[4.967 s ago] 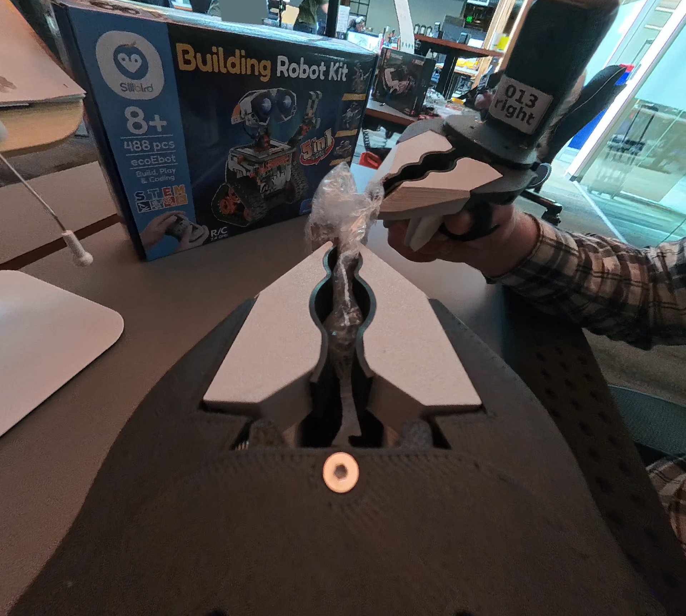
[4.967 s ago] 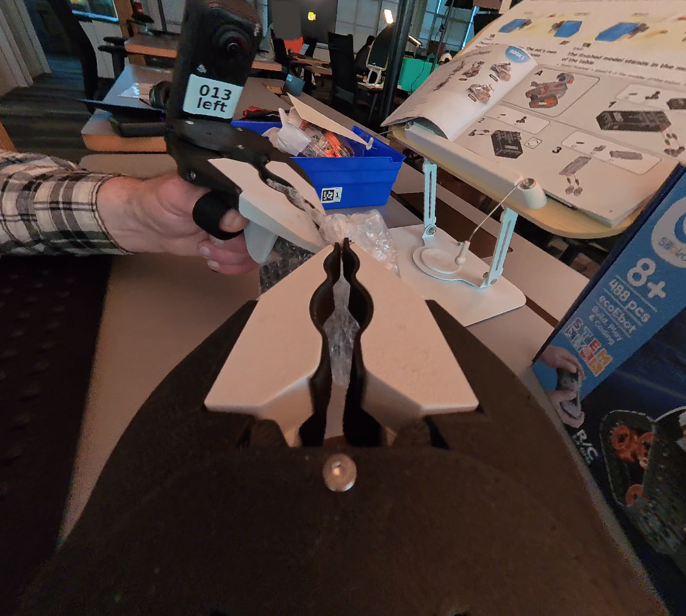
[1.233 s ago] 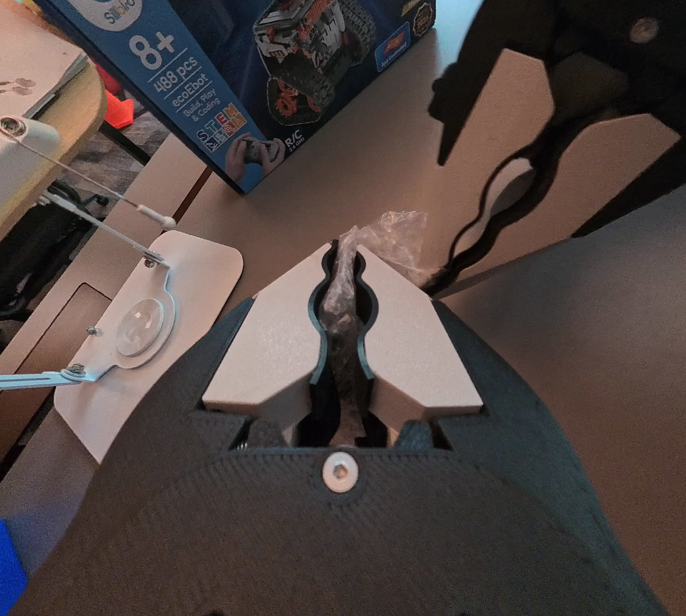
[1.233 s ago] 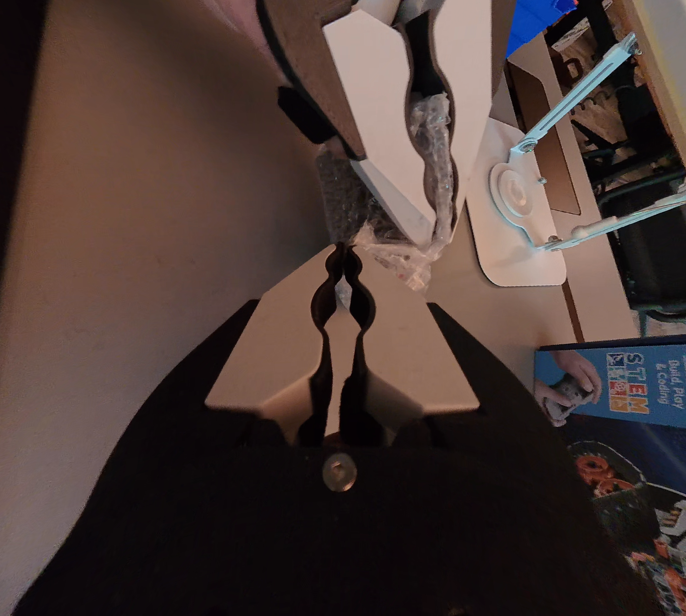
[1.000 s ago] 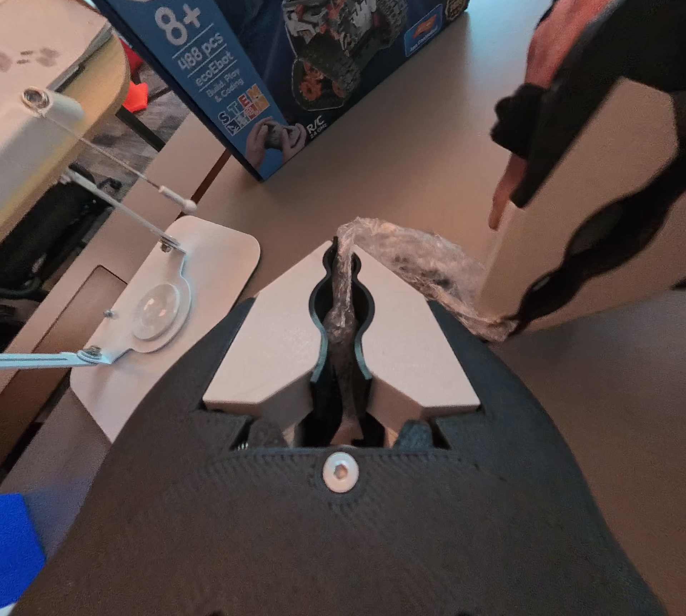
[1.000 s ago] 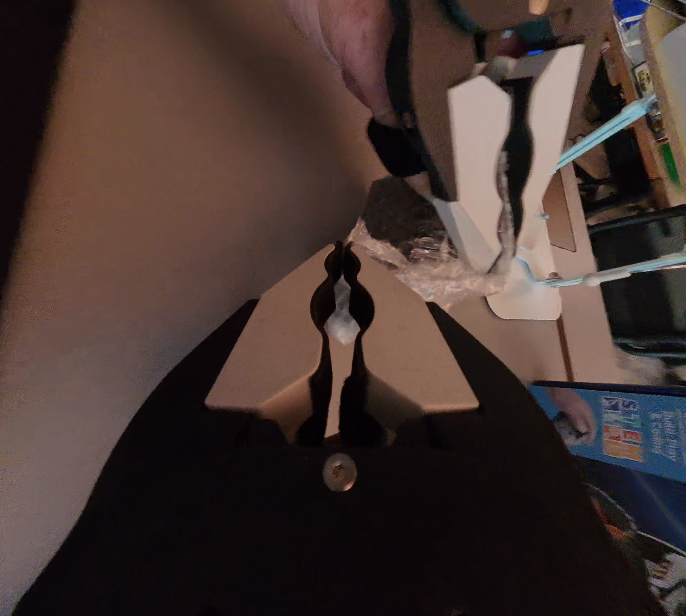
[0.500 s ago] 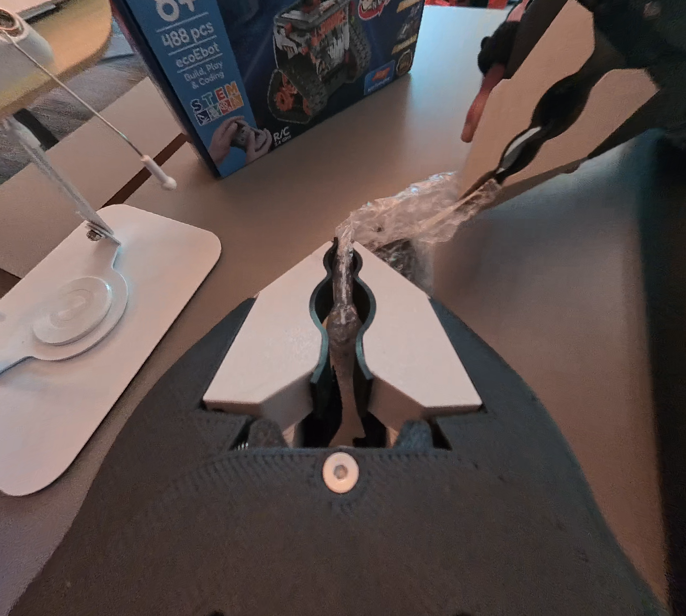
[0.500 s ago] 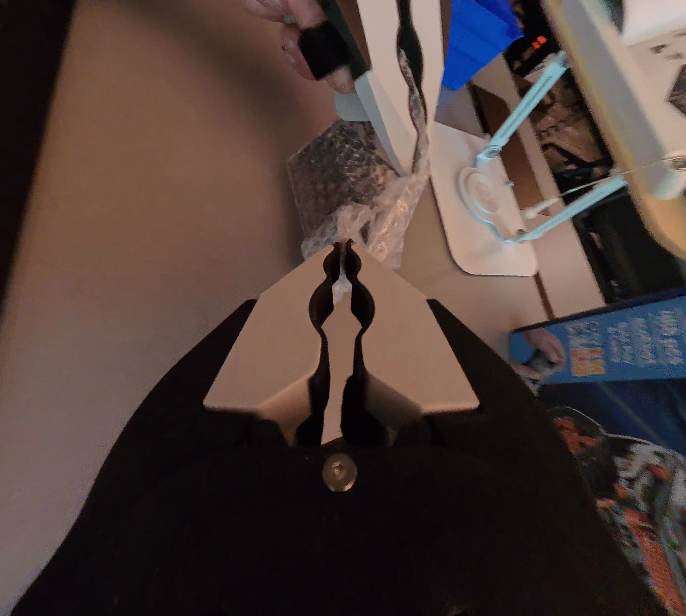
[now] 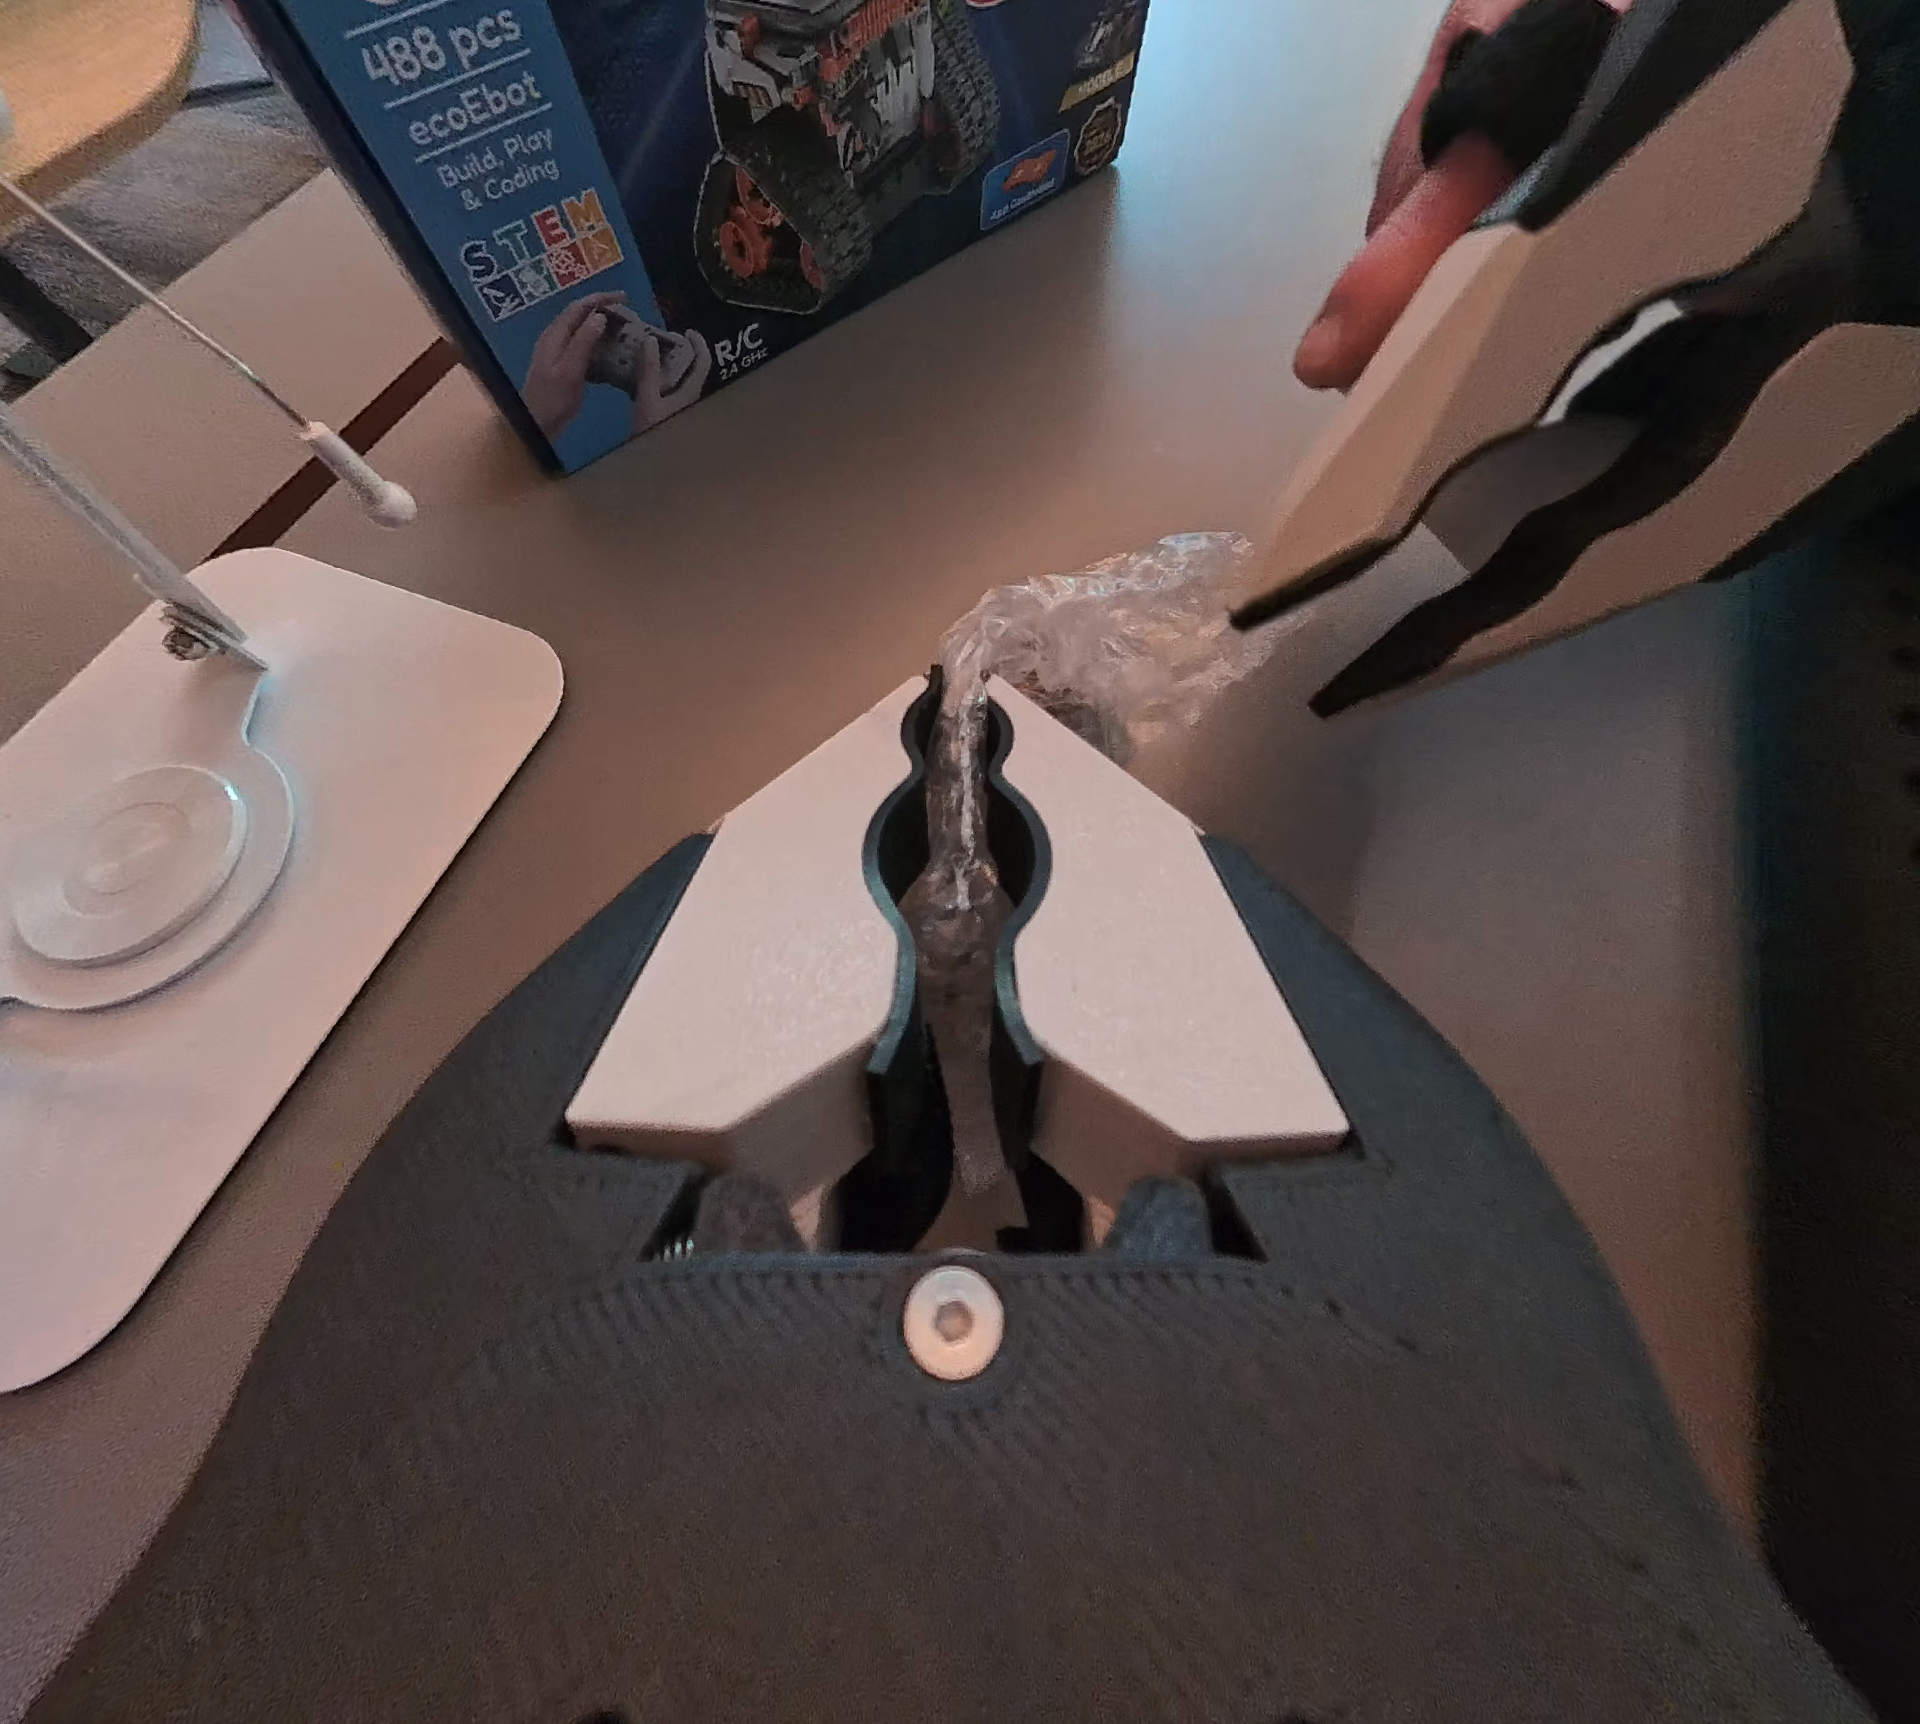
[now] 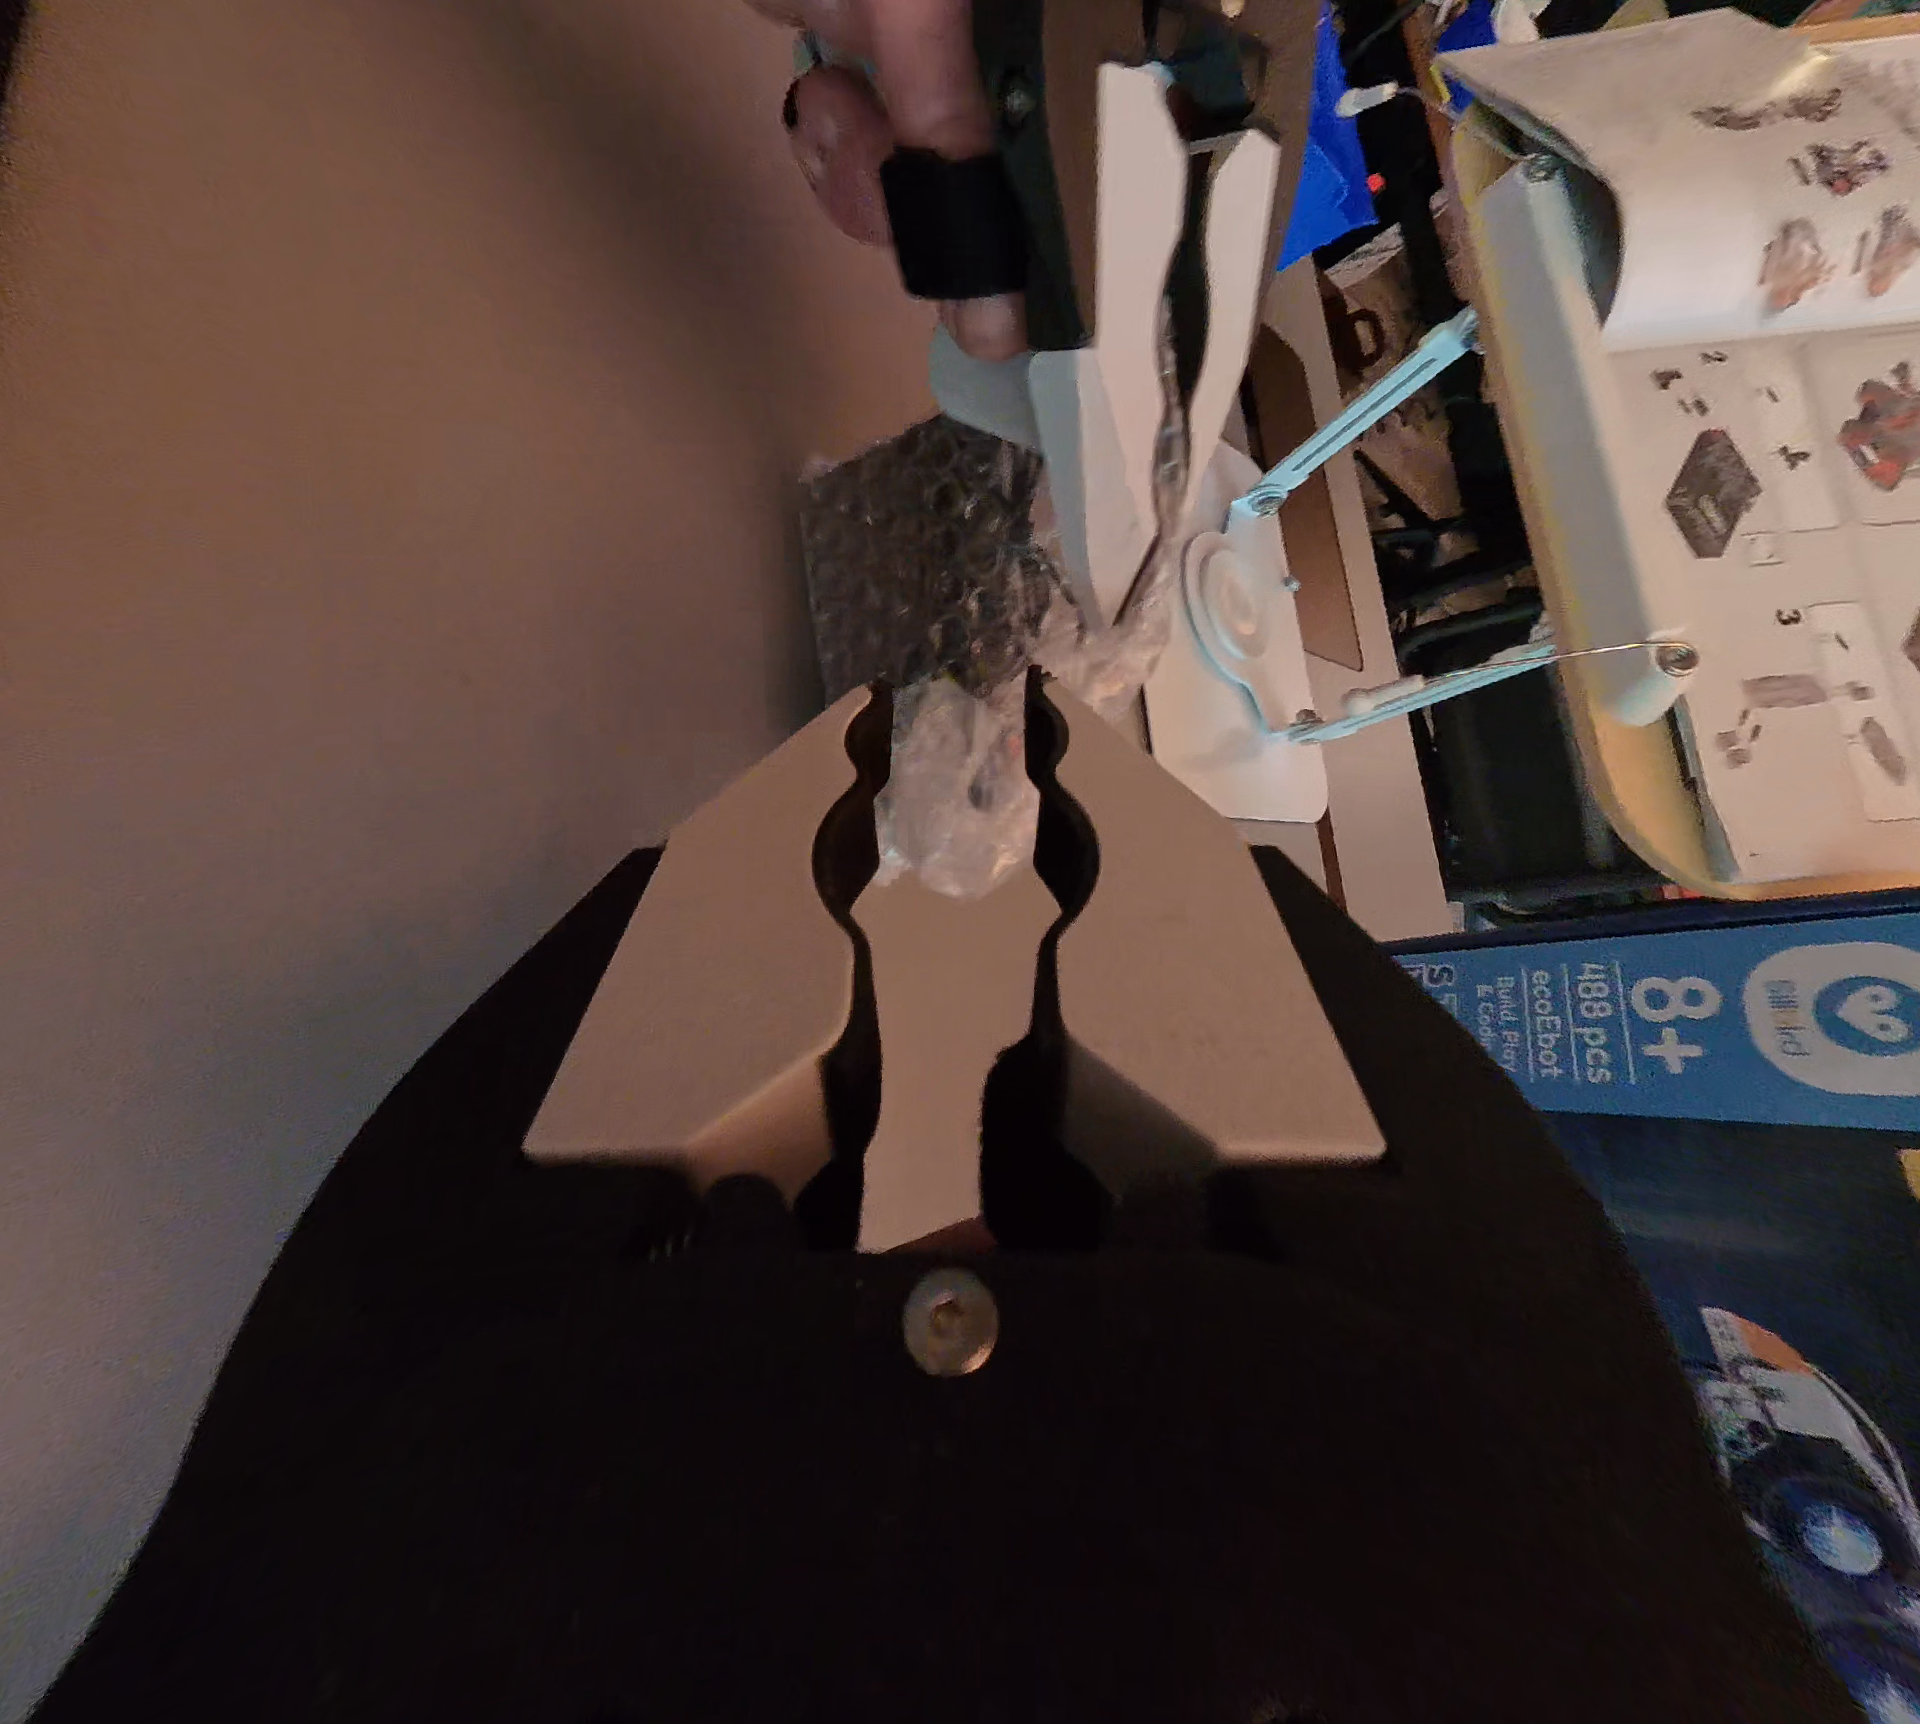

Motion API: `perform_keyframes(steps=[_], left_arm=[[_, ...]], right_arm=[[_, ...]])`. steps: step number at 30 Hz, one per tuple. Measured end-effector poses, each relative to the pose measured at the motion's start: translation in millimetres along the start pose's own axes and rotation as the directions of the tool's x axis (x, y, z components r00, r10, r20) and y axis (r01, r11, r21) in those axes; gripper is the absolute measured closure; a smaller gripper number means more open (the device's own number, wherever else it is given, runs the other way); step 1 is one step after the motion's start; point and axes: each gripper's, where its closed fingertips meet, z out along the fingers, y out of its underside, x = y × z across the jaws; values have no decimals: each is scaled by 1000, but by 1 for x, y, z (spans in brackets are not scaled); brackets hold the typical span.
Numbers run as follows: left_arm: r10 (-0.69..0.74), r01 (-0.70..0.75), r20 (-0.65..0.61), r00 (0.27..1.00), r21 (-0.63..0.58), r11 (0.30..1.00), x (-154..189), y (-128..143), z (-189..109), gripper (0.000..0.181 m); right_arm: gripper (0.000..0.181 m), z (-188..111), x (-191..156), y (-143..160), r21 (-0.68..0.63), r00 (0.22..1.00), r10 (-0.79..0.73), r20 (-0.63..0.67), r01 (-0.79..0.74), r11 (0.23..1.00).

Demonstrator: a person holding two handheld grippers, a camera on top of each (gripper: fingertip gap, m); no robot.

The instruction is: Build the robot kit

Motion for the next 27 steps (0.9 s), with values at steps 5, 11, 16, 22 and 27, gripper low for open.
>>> perform_keyframes(steps=[5,11,16,22,27], left_arm=[[9,-9,-29,1000,4,1000,9,-3,2,181],[65,-66,-46,997,-13,998,14,0,-2,162],[89,-98,-151,985,-57,994,37,7,-2,108],[163,-165,-30,986,-177,970,23,25,10,156],[131,-131,-13,991,-155,979,26,23,18,180]], right_arm=[[152,22,2,36,-199,999,-9,-34,2,980],[181,26,-1,36,-152,997,79,-2,-78,985],[181,25,1,36,-134,993,119,-1,-118,984],[181,24,1,32,-105,988,151,7,-150,983],[181,24,-2,34,-118,992,127,14,-124,985]])
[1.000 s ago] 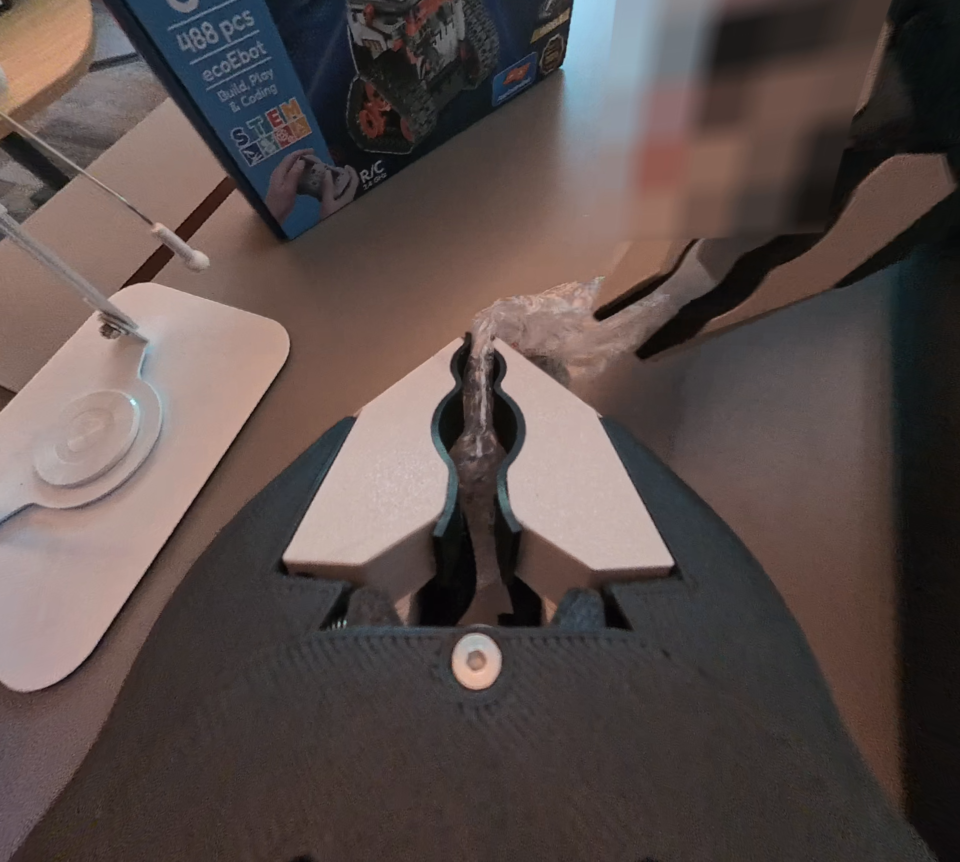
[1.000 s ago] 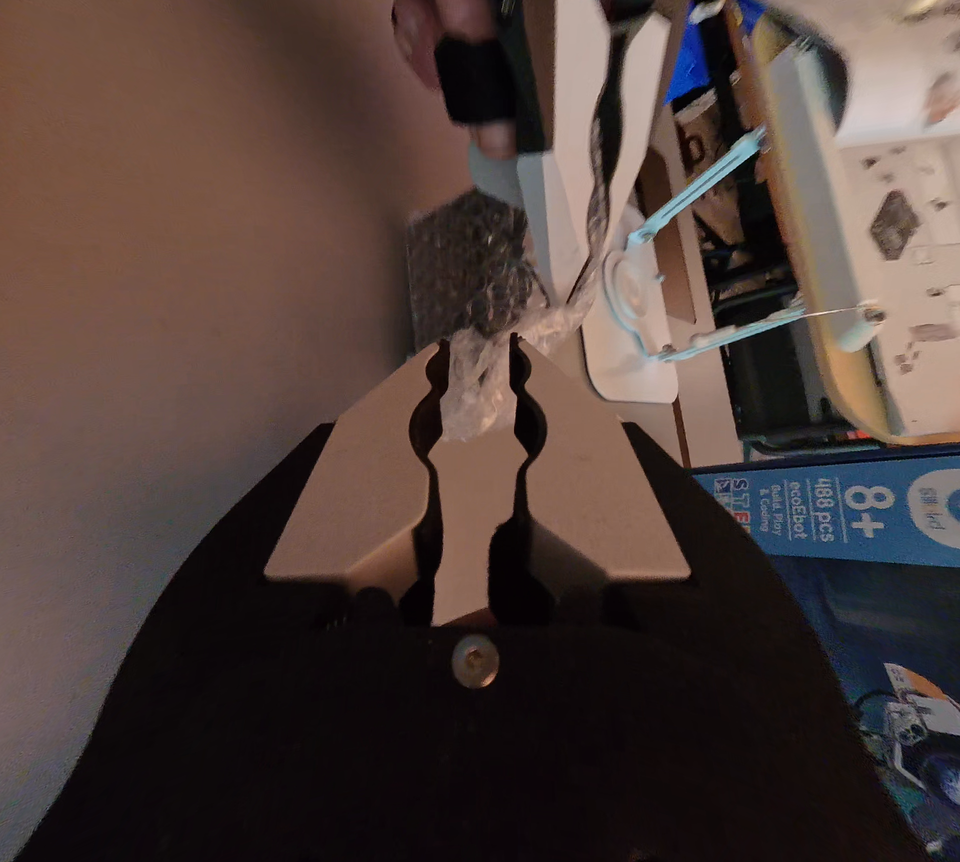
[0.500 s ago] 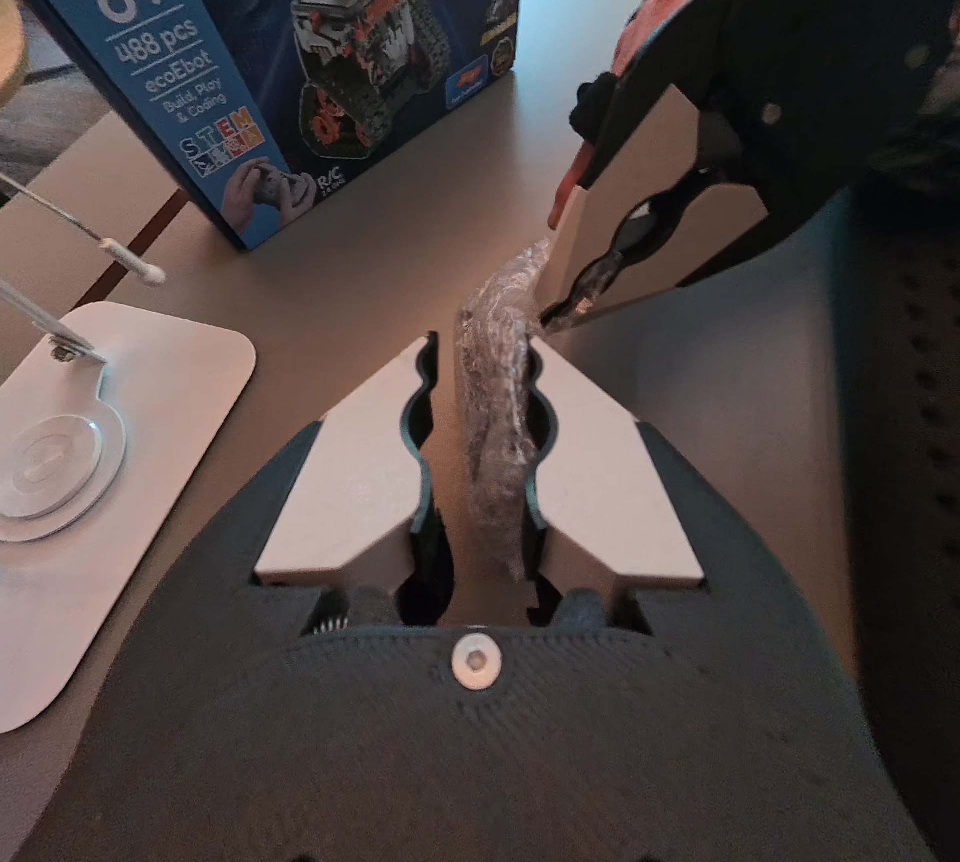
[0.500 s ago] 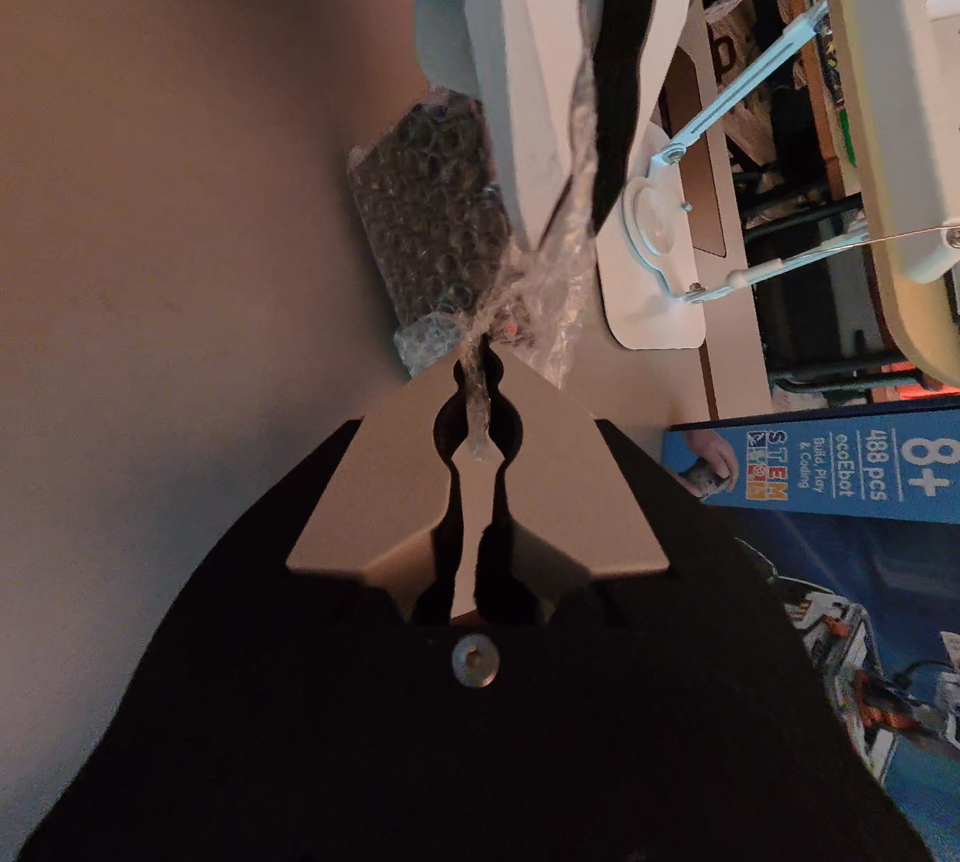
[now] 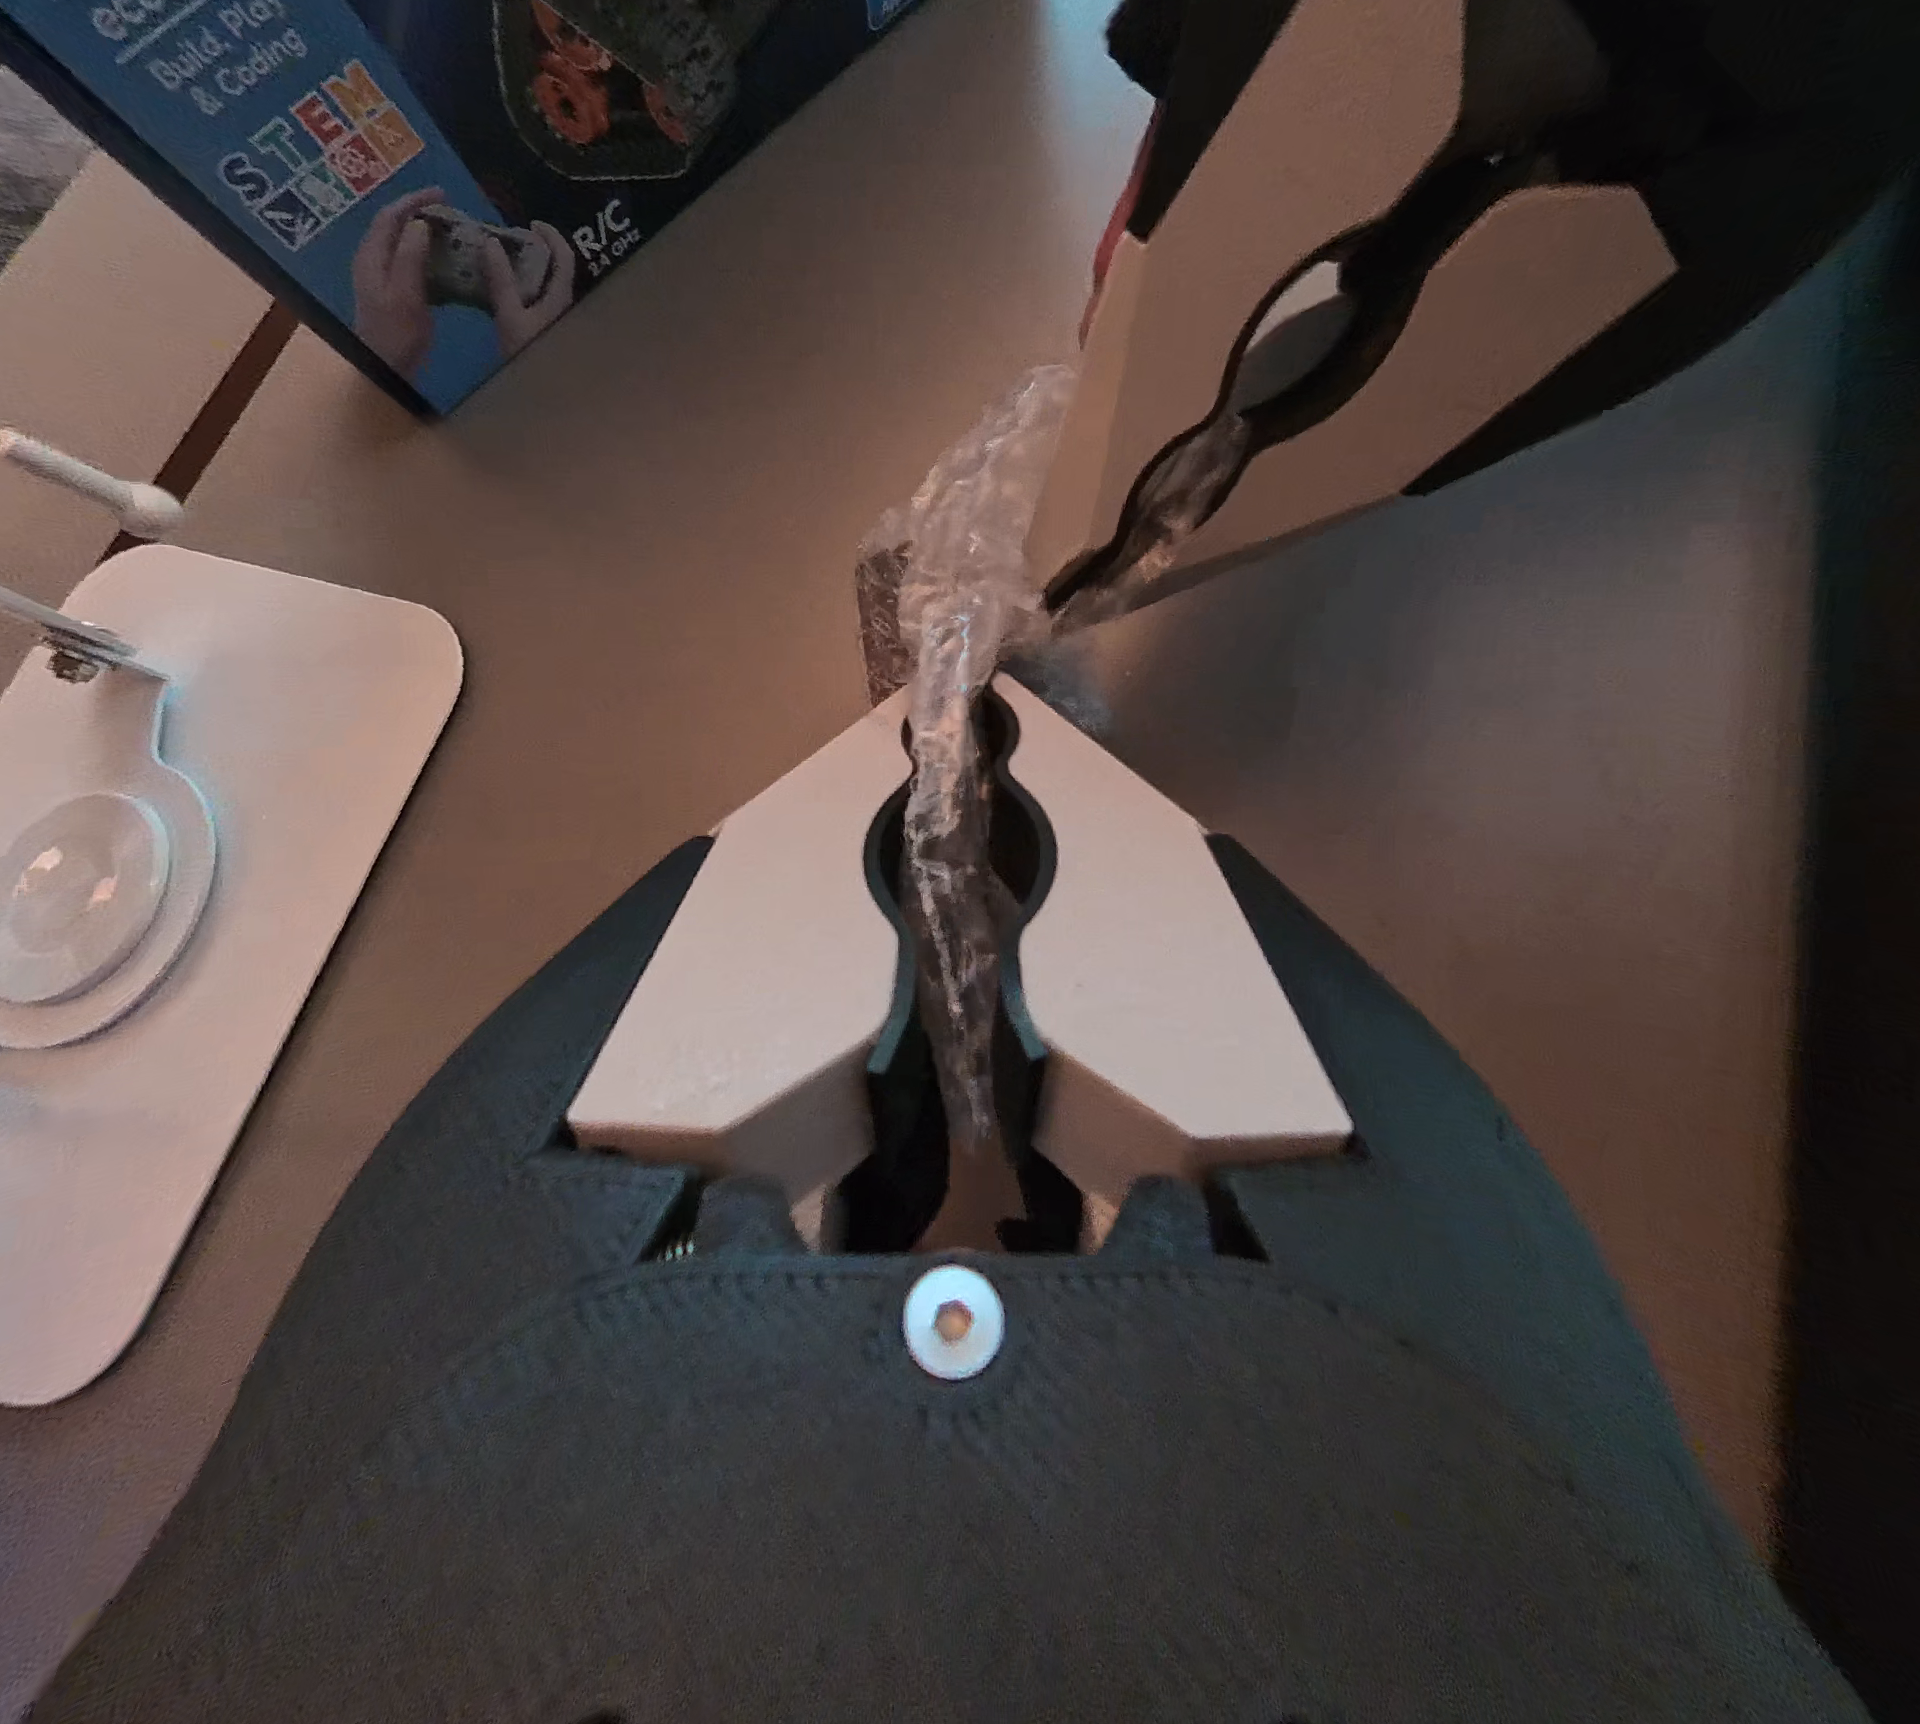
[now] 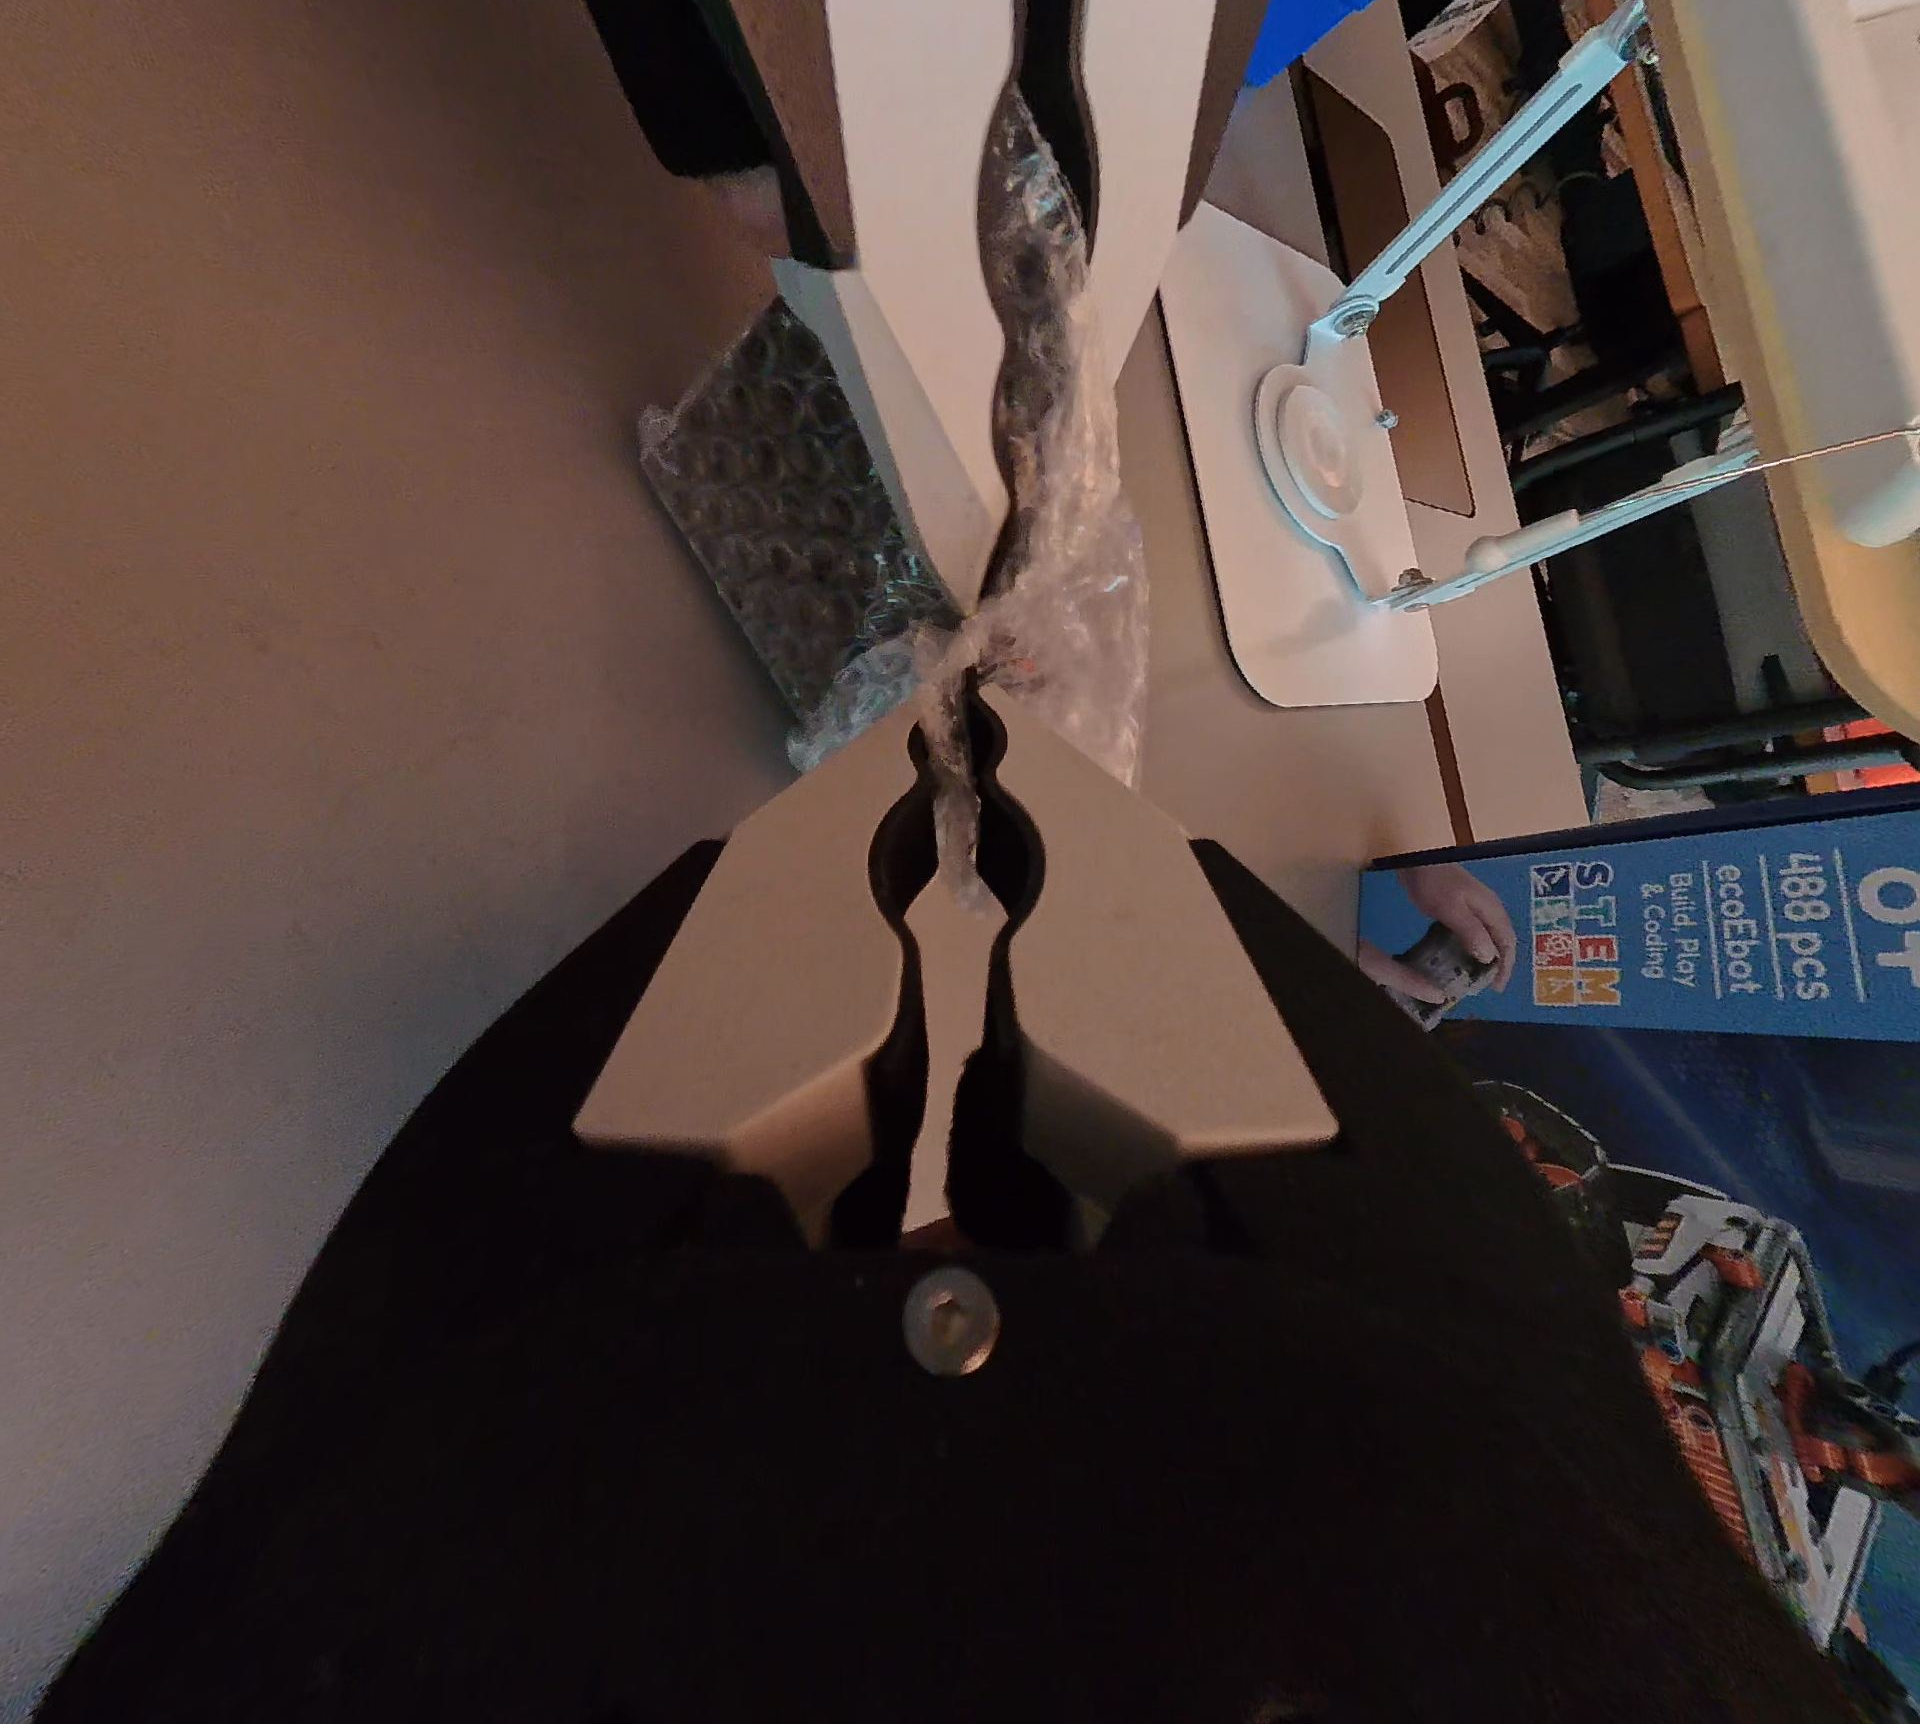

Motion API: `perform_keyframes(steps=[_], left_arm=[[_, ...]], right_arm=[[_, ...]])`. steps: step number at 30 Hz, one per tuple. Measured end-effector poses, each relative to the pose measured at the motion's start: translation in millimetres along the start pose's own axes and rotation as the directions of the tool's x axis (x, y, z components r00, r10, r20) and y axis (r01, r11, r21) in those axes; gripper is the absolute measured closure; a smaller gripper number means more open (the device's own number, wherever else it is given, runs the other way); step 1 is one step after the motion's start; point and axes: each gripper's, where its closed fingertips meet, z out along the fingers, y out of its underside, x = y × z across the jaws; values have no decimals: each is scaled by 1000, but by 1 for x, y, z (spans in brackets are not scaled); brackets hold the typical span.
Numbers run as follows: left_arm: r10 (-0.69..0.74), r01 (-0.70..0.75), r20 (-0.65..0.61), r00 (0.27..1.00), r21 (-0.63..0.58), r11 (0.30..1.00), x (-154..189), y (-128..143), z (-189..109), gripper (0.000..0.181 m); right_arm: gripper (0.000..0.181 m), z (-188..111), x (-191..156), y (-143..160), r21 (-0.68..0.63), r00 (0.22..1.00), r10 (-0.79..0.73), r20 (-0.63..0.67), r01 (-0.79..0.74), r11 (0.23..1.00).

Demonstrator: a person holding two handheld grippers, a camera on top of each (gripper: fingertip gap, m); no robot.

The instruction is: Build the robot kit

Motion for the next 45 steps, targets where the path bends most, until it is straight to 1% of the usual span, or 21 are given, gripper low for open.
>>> perform_keyframes(steps=[2,6,8,11,13,16,19,20,22,23,24,27,31,33,35,37,39,41,42,43,45], left_arm=[[6,-5,29,1000,-15,1000,-2,0,1,181],[-13,14,40,999,-18,1000,-9,1,3,181],[16,-15,61,998,-23,1000,-11,1,5,181],[14,-13,42,999,-18,1000,-9,1,3,181],[10,-9,45,999,-17,1000,-8,0,5,181],[-5,7,80,997,-24,1000,-11,0,7,181],[11,-6,130,991,-37,999,-17,1,9,181],[24,-17,149,989,-48,999,-19,2,10,181],[55,-41,207,977,-72,997,-33,7,12,181],[21,-10,186,982,-60,998,-35,7,12,181],[23,-11,200,980,-65,998,-40,8,10,181],[38,-27,194,980,-62,998,-37,7,13,181],[-26,29,144,989,-21,999,-34,4,12,181],[-28,30,144,989,-14,999,-34,3,12,181],[-50,48,97,994,21,999,-29,-2,8,181],[-34,34,113,993,7,999,-29,-4,5,181],[-60,58,105,993,20,998,-26,-8,2,181],[-102,100,111,989,25,995,-28,-10,-1,181],[-103,103,126,987,6,995,-29,-7,-1,181],[-104,107,138,985,-8,994,-29,-5,1,181],[-140,141,124,982,0,990,-25,-6,4,181]], right_arm=[[181,1,-3,1,-4,1000,-9,10,9,1000],[181,2,-7,0,-12,999,-22,24,23,1000],[181,3,-8,0,-11,999,-6,41,6,1000],[181,-5,-9,1,49,990,79,115,-85,995],[181,-6,-12,0,41,991,62,122,-67,997],[181,5,-17,-4,21,993,36,111,-39,999],[181,5,-17,-8,41,990,60,129,-66,997],[181,4,-18,-9,51,988,61,142,-68,996],[181,0,-31,-24,117,975,57,215,-83,990],[181,-1,-33,-25,115,978,35,206,-60,992],[181,0,-29,-20,96,984,17,176,-34,995],[181,-8,-28,-20,109,981,37,191,-58,992],[181,-24,-18,-4,112,970,99,224,-126,986],[181,-26,-12,4,94,974,98,204,-119,988],[181,-29,1,12,79,980,122,159,-136,988],[181,-30,8,11,96,981,146,129,-159,983],[181,-33,13,3,112,984,151,99,-161,981],[168,-40,18,-16,178,977,191,94,-206,962],[158,-41,18,-24,198,974,204,96,-220,955],[150,-40,24,-26,196,975,217,45,-222,955],[143,-30,39,-26,192,952,300,-65,-283,940]])
